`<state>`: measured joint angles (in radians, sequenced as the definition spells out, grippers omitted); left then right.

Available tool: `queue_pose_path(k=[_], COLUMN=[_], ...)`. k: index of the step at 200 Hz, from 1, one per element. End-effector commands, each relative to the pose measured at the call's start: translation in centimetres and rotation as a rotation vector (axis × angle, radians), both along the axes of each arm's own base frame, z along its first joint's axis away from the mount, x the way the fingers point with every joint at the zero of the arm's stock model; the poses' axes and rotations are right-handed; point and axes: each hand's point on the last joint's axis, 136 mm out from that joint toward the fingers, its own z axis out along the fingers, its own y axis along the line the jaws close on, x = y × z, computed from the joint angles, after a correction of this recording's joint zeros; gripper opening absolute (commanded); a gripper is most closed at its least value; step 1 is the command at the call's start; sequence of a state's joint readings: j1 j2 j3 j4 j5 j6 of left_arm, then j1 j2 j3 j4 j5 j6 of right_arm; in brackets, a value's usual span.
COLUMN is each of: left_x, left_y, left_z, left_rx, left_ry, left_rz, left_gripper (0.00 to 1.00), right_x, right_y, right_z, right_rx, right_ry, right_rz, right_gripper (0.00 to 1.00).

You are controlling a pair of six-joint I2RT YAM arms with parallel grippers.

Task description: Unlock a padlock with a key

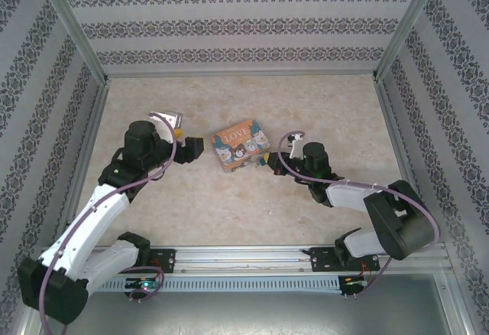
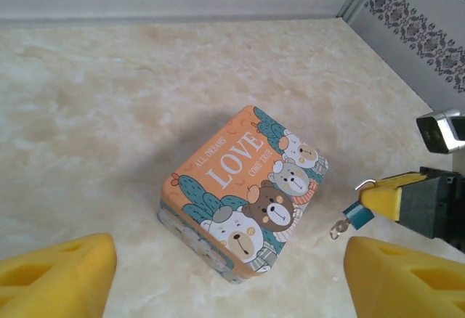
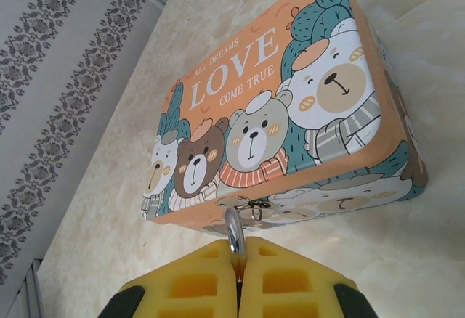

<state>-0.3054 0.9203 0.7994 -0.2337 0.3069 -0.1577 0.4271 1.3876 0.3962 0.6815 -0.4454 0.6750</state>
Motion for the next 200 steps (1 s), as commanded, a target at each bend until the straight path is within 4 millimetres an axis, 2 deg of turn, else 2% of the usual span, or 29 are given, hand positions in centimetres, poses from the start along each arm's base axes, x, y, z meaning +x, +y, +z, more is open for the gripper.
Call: queue_pose_path(k=[1,25,40,71,82,138,200], left_x=[-1.0,-1.5,-1.6,-1.5,-1.4,-1.4,-1.4], left_y=[1.9,2.8,3.3,3.8,4.0,3.2,2.0], left_z=[-0.9,-1.3,-2.5,-4.6,-4.7,-5.9,-6.6], left_rx=[0.204,0.281,0.323,0.375,0.375,0.342,0.327], left_ry=[-0.079,-0.139,-0.162,-0.184,-0.185,-0.164,-0.148], left_rz=[-0.019,-0.016,-0.006,0.005,0.013,-0.018,-0.089], left_gripper=[0.9,0.97,1.0,1.0,1.0,0.99,1.0], right_x=[0.1,0.0,0.0,-0.1,-0.1,-1.0,-3.4], right_y=[-0.7,-0.9,-1.1,-1.2,-1.3,-2.0,-3.1], right_z=[0.3,0.7,1.0,1.5,1.6,1.5,2.0], right_rx=[-0.051,-0.072,-0.081,-0.102,-0.107,-0.155,-0.214], right_ry=[-0.024,-0.032,-0.034,-0.038,-0.039,-0.003,0.088], right_rz=[-0.009,-0.011,-0.012,-0.006,-0.006,-0.013,0.004], right_gripper=[0.0,0.0,0.0,0.0,0.0,0.0,0.0])
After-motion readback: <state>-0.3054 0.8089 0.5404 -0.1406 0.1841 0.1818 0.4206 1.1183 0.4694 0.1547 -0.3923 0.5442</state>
